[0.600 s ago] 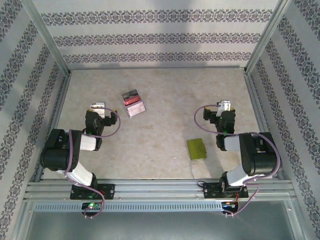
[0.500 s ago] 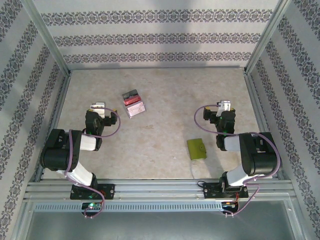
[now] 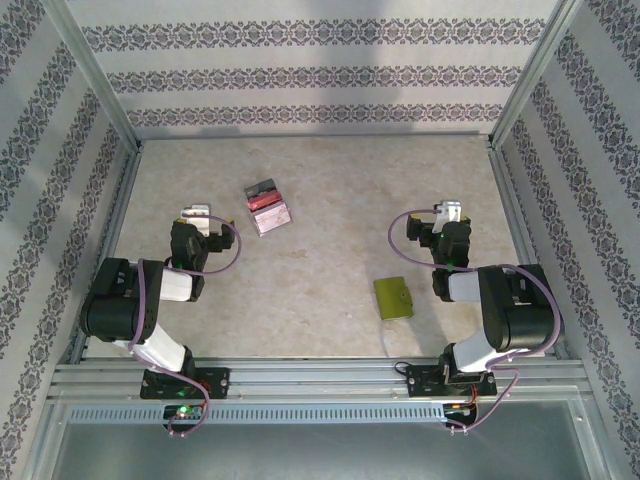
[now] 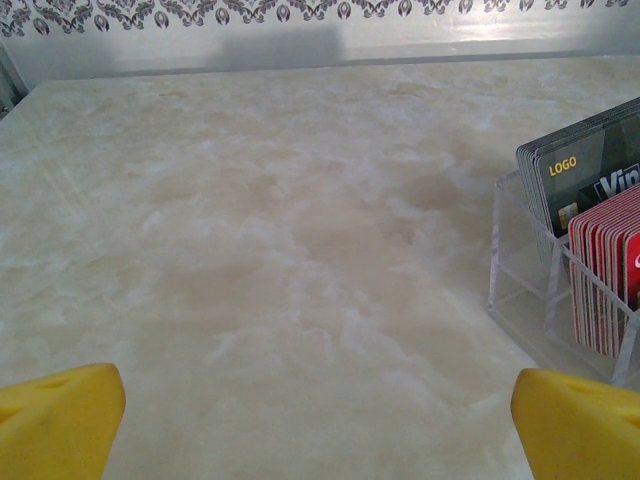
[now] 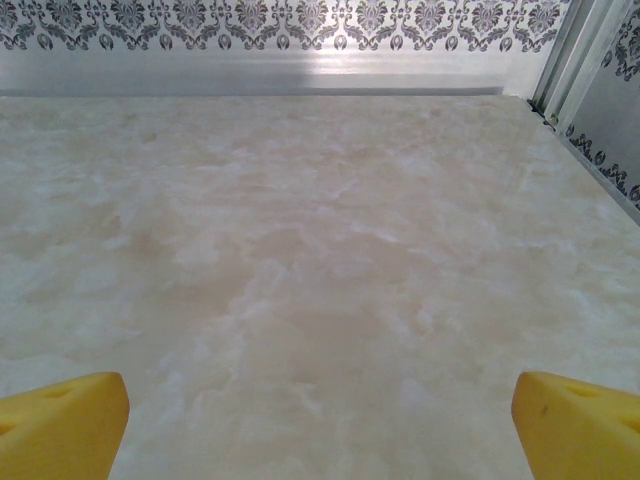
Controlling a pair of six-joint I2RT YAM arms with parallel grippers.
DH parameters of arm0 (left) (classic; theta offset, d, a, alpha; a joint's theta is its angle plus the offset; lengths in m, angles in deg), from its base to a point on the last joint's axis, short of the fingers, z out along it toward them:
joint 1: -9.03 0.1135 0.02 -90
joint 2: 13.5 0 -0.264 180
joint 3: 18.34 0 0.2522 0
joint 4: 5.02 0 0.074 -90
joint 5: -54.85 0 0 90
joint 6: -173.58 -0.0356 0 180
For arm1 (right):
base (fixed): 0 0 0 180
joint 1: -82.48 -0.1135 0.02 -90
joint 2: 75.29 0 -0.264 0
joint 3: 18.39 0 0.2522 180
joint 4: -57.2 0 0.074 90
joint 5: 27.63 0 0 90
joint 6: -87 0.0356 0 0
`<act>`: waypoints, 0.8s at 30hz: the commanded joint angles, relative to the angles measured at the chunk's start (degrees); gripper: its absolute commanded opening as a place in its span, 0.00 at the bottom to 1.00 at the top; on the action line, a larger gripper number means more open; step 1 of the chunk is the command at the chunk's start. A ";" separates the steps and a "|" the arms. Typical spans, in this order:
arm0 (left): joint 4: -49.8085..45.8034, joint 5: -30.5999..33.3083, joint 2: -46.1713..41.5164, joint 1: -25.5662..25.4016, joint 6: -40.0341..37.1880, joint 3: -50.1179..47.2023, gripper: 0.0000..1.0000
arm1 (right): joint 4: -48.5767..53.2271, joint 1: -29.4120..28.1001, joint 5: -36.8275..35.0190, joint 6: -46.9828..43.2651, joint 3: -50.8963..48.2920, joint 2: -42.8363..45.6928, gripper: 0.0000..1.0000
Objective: Take the credit cards out of the card holder
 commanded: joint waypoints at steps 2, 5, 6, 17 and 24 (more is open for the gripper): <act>-0.75 0.49 -0.36 0.65 0.83 -0.05 1.00 | -1.31 0.03 -0.49 0.99 0.25 -0.01 0.98; -0.98 0.48 -0.33 0.65 0.81 0.04 1.00 | -1.26 0.03 -0.47 1.00 0.25 -0.06 0.98; -0.93 0.48 -0.34 0.65 0.74 0.04 1.00 | -1.24 0.07 -0.48 1.06 0.25 -0.01 0.98; -0.36 1.50 -0.57 0.65 1.17 -0.25 0.99 | 0.11 0.04 -1.40 1.44 0.77 0.82 0.98; -12.37 5.00 -16.33 0.65 2.66 -0.77 1.00 | 22.03 0.10 -2.78 3.67 5.19 16.29 0.98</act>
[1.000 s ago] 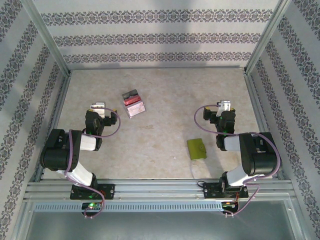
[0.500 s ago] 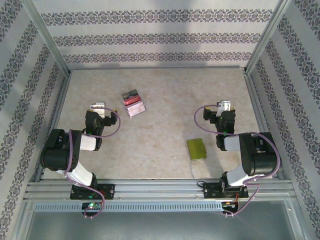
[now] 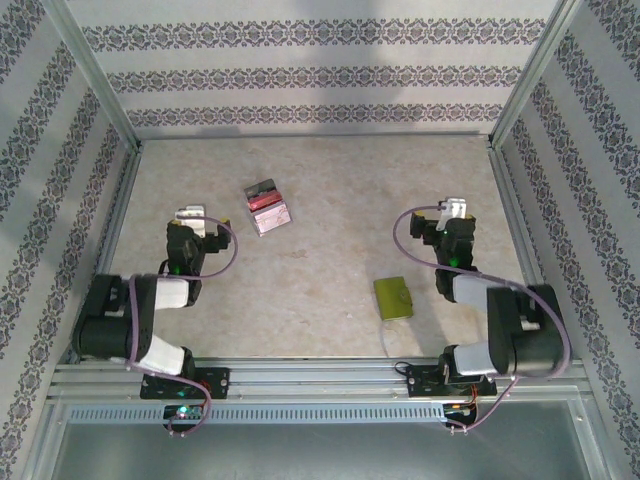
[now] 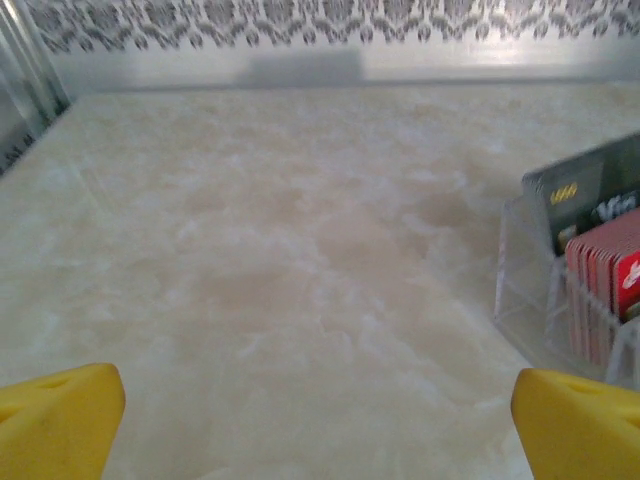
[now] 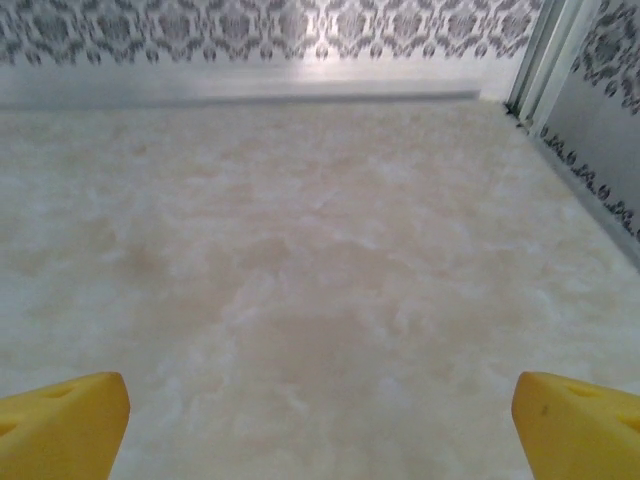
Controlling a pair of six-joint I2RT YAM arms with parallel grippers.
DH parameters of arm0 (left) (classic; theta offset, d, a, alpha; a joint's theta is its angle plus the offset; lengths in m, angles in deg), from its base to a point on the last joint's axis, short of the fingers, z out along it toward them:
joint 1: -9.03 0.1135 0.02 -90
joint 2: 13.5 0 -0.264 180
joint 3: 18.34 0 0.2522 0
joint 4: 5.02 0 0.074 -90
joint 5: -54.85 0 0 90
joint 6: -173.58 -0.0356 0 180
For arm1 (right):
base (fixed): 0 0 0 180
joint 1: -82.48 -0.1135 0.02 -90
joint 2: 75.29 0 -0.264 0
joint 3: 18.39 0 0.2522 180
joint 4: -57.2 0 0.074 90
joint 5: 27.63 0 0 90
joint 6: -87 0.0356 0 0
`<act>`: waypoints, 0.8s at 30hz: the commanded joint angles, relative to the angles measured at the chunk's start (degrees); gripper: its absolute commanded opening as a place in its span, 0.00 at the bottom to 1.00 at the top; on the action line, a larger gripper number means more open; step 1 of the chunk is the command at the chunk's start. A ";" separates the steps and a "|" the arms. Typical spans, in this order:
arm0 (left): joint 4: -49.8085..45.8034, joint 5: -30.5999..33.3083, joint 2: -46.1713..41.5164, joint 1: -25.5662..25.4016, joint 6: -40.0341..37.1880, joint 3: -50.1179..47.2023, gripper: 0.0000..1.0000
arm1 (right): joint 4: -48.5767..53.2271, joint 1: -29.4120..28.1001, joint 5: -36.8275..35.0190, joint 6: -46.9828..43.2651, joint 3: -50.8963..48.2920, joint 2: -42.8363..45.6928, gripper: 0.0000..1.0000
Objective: Take the credit cards out of the card holder
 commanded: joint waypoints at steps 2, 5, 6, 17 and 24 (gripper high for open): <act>-14.43 2.52 -12.10 0.67 3.30 3.24 1.00 | 17.17 0.03 0.36 3.92 5.61 9.54 0.98; -27.99 1.69 -19.66 0.67 7.43 8.00 1.00 | 31.11 0.03 3.35 7.40 10.69 14.18 0.98; -33.24 0.79 -21.75 0.65 8.95 10.08 1.00 | 35.82 0.09 4.37 9.15 12.61 15.31 0.98; -65.10 -16.09 -29.07 0.65 29.29 22.47 1.00 | 69.95 0.03 22.47 17.46 26.40 18.48 0.98; -70.54 -26.55 -30.20 -0.58 35.61 21.20 0.96 | 81.56 0.04 29.03 16.42 27.17 18.84 0.94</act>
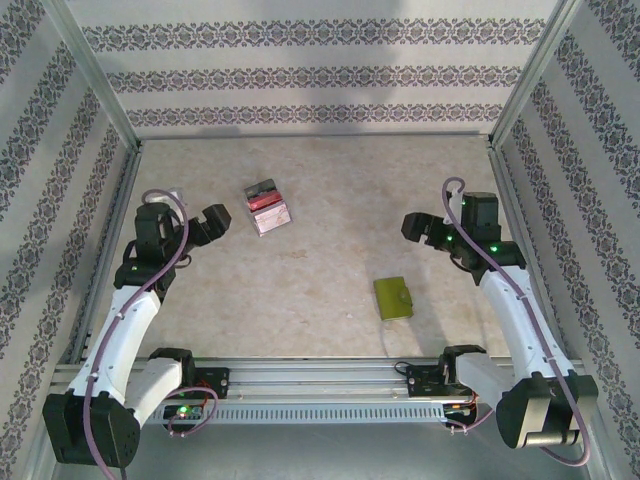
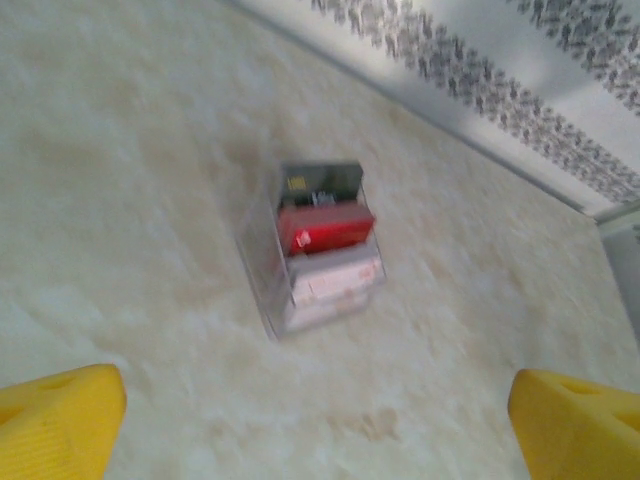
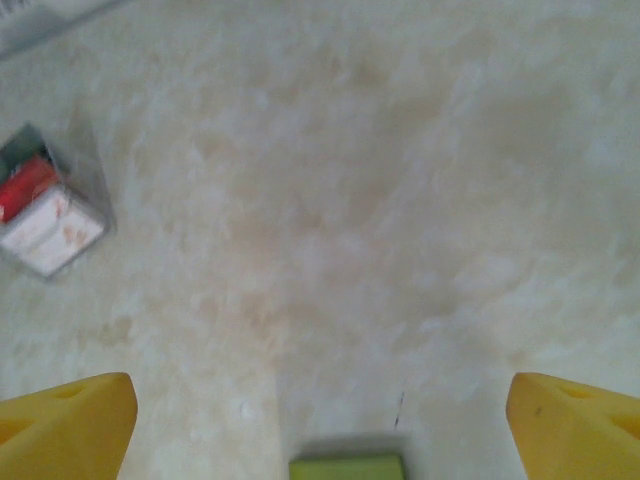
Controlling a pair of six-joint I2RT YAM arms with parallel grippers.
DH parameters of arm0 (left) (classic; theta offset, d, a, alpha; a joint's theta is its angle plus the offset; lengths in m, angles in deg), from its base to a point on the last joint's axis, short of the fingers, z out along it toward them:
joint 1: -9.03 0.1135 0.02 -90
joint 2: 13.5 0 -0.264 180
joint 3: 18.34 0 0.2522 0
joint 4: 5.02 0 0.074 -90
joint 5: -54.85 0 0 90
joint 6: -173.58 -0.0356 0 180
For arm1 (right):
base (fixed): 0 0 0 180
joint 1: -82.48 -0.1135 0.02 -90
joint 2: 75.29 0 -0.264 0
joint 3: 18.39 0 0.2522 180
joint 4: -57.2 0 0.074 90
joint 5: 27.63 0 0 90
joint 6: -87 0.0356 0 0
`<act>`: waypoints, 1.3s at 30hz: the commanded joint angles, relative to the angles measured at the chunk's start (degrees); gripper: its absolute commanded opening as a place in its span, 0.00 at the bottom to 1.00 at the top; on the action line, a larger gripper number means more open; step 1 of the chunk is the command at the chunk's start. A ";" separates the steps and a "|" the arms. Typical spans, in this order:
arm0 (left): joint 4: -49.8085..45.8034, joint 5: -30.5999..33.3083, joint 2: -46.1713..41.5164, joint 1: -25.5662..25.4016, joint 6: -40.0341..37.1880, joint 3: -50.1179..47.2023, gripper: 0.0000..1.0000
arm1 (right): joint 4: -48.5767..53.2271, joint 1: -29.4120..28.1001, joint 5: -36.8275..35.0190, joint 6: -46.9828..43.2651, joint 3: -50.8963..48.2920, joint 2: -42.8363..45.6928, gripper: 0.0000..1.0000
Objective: Take the credit cards out of the card holder
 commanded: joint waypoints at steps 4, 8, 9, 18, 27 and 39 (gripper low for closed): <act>-8.06 -7.60 -2.19 -4.41 5.67 -0.59 0.91 | 12.23 -0.77 4.16 0.40 -0.42 1.18 0.92; -4.94 -8.75 -1.74 -9.76 8.75 -2.05 0.85 | 13.27 -3.31 1.81 0.79 -2.44 1.47 0.92; -4.06 -8.34 -1.35 -11.54 9.47 -2.39 0.85 | 13.43 -3.97 1.27 1.12 -2.89 1.39 0.91; 5.86 -3.20 6.08 -28.41 15.81 -4.04 0.80 | 10.29 -8.73 -1.76 5.89 -9.84 1.39 0.96; 13.38 0.50 15.35 -38.07 18.46 -2.95 0.77 | 2.15 -10.36 -0.63 9.53 -16.60 -3.44 0.98; 12.02 5.16 17.71 -39.40 16.28 -1.11 0.77 | -4.74 -14.10 2.31 11.23 -18.76 -9.90 0.98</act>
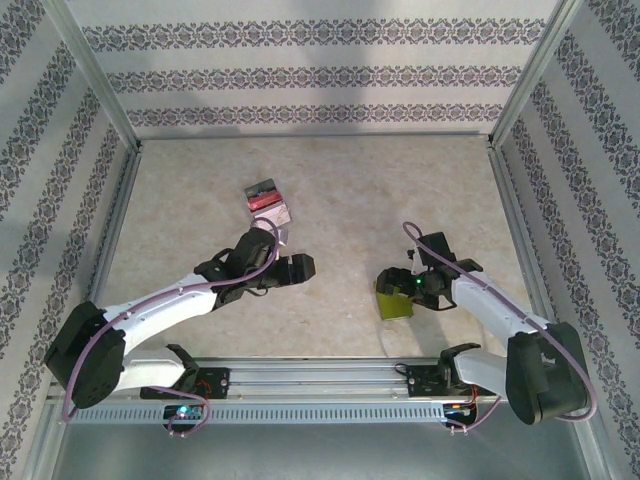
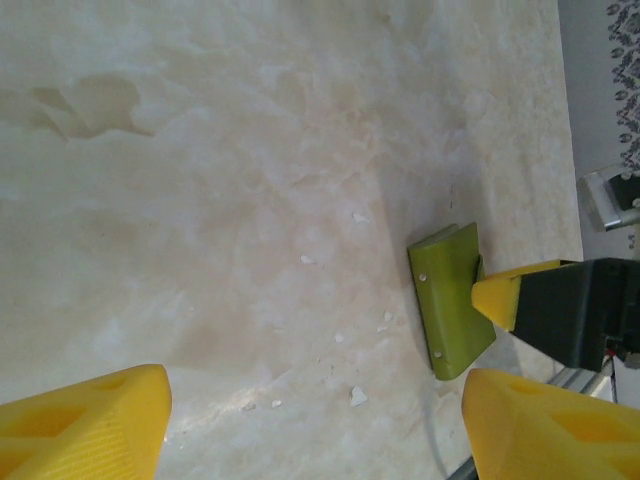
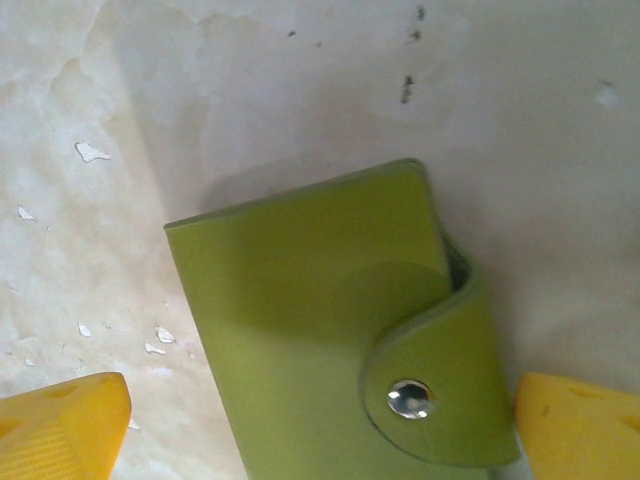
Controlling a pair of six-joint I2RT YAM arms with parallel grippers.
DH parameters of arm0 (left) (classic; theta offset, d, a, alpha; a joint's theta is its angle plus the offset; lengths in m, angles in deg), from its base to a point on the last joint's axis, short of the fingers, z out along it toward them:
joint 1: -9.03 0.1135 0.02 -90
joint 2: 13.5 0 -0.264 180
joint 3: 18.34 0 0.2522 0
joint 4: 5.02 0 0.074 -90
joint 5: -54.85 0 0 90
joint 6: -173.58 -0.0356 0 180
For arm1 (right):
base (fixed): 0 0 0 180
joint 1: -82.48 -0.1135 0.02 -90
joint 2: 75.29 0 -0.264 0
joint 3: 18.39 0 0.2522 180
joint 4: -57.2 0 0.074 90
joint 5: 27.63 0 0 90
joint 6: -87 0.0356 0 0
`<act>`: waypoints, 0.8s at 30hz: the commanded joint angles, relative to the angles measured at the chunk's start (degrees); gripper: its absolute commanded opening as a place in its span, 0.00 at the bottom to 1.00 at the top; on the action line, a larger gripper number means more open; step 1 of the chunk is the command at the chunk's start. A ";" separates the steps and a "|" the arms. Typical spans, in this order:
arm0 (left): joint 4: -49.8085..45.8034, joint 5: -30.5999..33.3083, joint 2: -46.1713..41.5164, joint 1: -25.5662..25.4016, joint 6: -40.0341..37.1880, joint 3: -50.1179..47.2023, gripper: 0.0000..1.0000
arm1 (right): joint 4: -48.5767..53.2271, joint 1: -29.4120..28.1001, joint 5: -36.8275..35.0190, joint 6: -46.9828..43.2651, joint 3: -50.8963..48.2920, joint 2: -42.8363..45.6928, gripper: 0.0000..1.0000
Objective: Take the credit cards out of the card holder
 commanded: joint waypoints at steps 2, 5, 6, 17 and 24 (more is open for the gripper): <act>-0.30 3.75 -1.48 -0.68 -1.05 1.70 0.77 | -3.91 -3.08 1.46 2.37 -0.38 -1.98 0.98; -1.84 4.85 -2.19 -0.68 -1.36 2.01 0.77 | -6.26 -6.30 1.53 5.26 0.19 -3.08 0.98; -2.27 5.18 -2.33 -0.67 -1.44 2.15 0.77 | -7.04 -7.40 1.54 6.65 0.26 -3.47 0.98; -3.35 7.10 -4.46 -0.68 -1.16 1.34 0.77 | -17.34 -21.52 -1.31 14.81 5.82 -14.17 0.95; -3.37 6.82 -4.59 -0.64 -0.88 1.03 0.77 | -17.27 -24.62 -3.18 15.46 9.48 -16.82 0.91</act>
